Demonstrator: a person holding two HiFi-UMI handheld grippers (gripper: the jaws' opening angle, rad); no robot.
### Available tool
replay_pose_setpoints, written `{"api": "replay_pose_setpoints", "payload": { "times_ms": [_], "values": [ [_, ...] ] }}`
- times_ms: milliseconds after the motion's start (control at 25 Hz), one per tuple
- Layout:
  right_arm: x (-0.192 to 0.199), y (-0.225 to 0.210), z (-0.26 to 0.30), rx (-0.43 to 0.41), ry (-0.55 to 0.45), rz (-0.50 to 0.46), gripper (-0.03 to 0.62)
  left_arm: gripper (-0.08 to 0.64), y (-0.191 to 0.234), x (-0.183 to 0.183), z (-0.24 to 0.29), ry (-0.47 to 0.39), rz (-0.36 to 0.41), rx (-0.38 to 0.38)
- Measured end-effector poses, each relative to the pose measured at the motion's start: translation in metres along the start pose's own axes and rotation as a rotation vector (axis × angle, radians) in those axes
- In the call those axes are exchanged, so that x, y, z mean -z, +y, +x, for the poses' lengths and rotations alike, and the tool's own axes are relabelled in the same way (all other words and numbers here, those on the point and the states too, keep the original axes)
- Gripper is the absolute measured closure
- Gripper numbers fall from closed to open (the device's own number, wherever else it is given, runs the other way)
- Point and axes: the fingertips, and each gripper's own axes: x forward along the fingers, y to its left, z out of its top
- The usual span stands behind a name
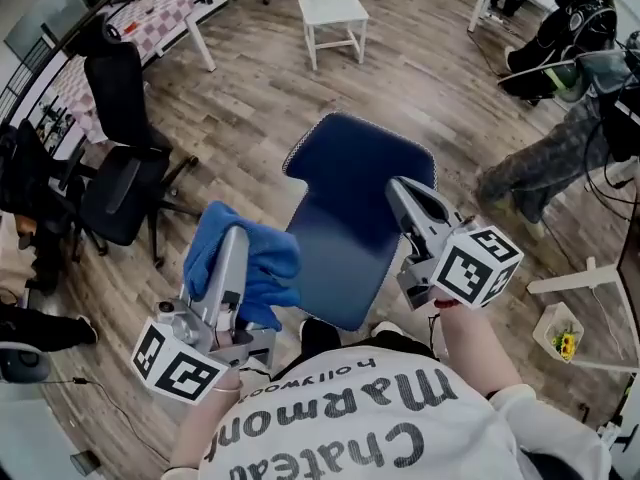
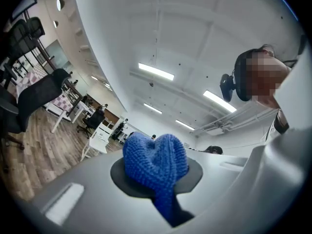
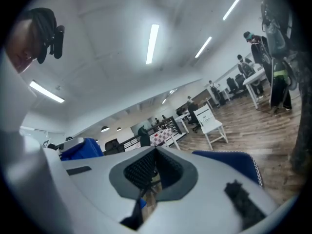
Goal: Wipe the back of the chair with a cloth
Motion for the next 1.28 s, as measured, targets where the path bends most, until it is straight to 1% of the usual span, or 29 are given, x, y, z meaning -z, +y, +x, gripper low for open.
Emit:
{"api": "replay_pose_setpoints", "payload": {
  "times_ms": [120, 280, 360, 480, 560, 680, 800, 880, 1000, 1120, 1280],
  "values": [
    [-0.005, 0.005, -0.007, 0.079, -0.050, -0.004, 0.580, 0.528, 0.009, -0.001, 0.013, 0.046, -0.019, 0.081],
    [-0.006, 0.010, -0.033, 0.190, -0.107, -0.017, 0.580, 0.527, 0.010, 0.015, 0.030, 0.136, -0.054, 0.196],
    [-0.003, 0.015, -0.039, 0.221, -0.125, -0.004, 0.580, 0.526, 0.008, 0.026, 0.035, 0.170, -0.080, 0.234],
    [0.002, 0.027, -0.046, 0.247, -0.142, 0.015, 0.580, 0.526, -0.004, 0.053, 0.046, 0.249, -0.117, 0.297],
    [0.009, 0.033, -0.050, 0.262, -0.133, 0.005, 0.580, 0.526, -0.015, 0.070, 0.053, 0.289, -0.137, 0.336],
    [0.024, 0.036, -0.059, 0.289, -0.091, -0.009, 0.580, 0.526, -0.030, 0.085, 0.058, 0.316, -0.149, 0.392],
    [0.041, 0.034, -0.061, 0.299, -0.038, 0.020, 0.580, 0.526, -0.042, 0.097, 0.062, 0.340, -0.147, 0.436],
    [0.048, 0.031, -0.061, 0.306, -0.012, 0.023, 0.580, 0.526, -0.047, 0.104, 0.066, 0.352, -0.150, 0.448],
    [0.049, 0.024, -0.064, 0.333, -0.018, -0.008, 0.580, 0.526, -0.044, 0.111, 0.070, 0.351, -0.153, 0.433],
    [0.045, 0.006, -0.058, 0.316, -0.011, 0.006, 0.580, 0.526, -0.036, 0.117, 0.082, 0.342, -0.145, 0.374],
    [0.043, -0.030, -0.032, 0.269, 0.035, 0.052, 0.580, 0.525, -0.015, 0.129, 0.110, 0.358, -0.096, 0.271]
  ]
}}
